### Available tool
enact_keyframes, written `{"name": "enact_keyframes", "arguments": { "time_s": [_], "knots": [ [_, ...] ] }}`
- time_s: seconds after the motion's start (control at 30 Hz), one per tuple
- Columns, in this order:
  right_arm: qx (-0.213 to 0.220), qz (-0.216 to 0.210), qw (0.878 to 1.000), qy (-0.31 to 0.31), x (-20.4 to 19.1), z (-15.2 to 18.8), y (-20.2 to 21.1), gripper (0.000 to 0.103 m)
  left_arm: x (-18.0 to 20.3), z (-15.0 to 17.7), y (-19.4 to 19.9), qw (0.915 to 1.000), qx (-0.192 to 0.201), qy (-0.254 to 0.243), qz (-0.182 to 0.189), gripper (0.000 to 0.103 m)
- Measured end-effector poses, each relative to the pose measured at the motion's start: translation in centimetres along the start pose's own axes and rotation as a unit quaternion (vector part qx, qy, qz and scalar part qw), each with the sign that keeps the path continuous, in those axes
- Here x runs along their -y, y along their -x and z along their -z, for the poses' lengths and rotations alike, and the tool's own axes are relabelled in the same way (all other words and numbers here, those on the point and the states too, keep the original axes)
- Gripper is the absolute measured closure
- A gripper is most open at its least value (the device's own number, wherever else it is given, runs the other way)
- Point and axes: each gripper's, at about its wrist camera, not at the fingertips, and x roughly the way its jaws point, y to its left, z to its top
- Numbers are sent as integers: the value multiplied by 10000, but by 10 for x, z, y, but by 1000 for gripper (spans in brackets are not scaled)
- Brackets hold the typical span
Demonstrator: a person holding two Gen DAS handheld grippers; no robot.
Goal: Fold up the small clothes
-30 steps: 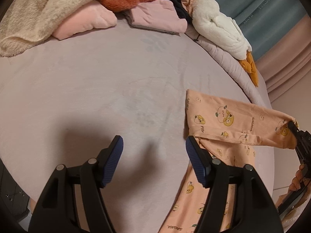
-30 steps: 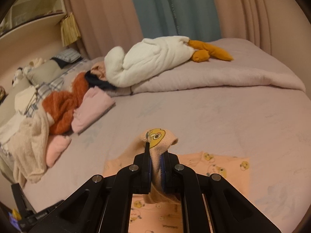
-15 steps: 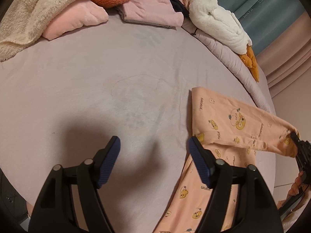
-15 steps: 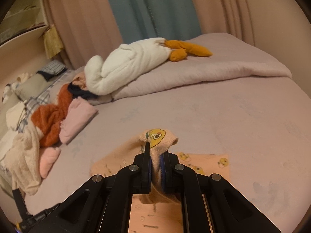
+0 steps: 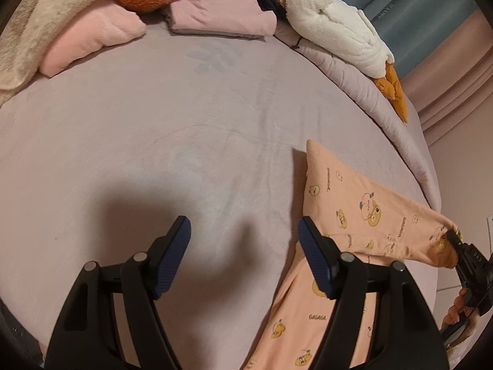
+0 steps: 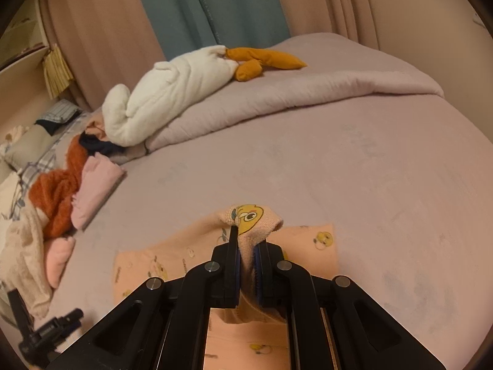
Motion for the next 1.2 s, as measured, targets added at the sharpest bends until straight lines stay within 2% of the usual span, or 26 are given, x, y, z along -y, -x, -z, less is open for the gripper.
{"name": "enact_keyframes", "arguments": {
  "time_s": [0.13, 0.2, 0.57, 0.7, 0.97, 1.1, 1.2],
  "knots": [
    [-41, 62, 9999, -95, 9, 1, -2, 94, 3, -7, -16, 9997, -180, 34, 134, 57],
    [-54, 99, 9999, -127, 14, 2, -3, 94, 5, -7, -24, 9993, -307, 65, 212, 63],
    [-308, 90, 9995, -39, 20, 13, -17, 94, 55, -6, -26, 9975, -216, -454, 498, 63],
    [-356, 121, 9993, 49, 16, 14, -20, 94, 65, -6, -39, 9963, -338, -551, 569, 63],
    [-369, 193, 9991, 8, 22, 15, -18, 94, 68, 3, -80, 9943, -789, -699, 145, 63],
    [-388, 249, 9989, 13, 27, 16, -17, 94, 59, 2, -87, 9944, -911, -485, 235, 62],
    [-421, 286, 9987, -38, 33, 17, -18, 94, 61, 2, -88, 9943, -905, -533, 189, 61]
  ]
}}
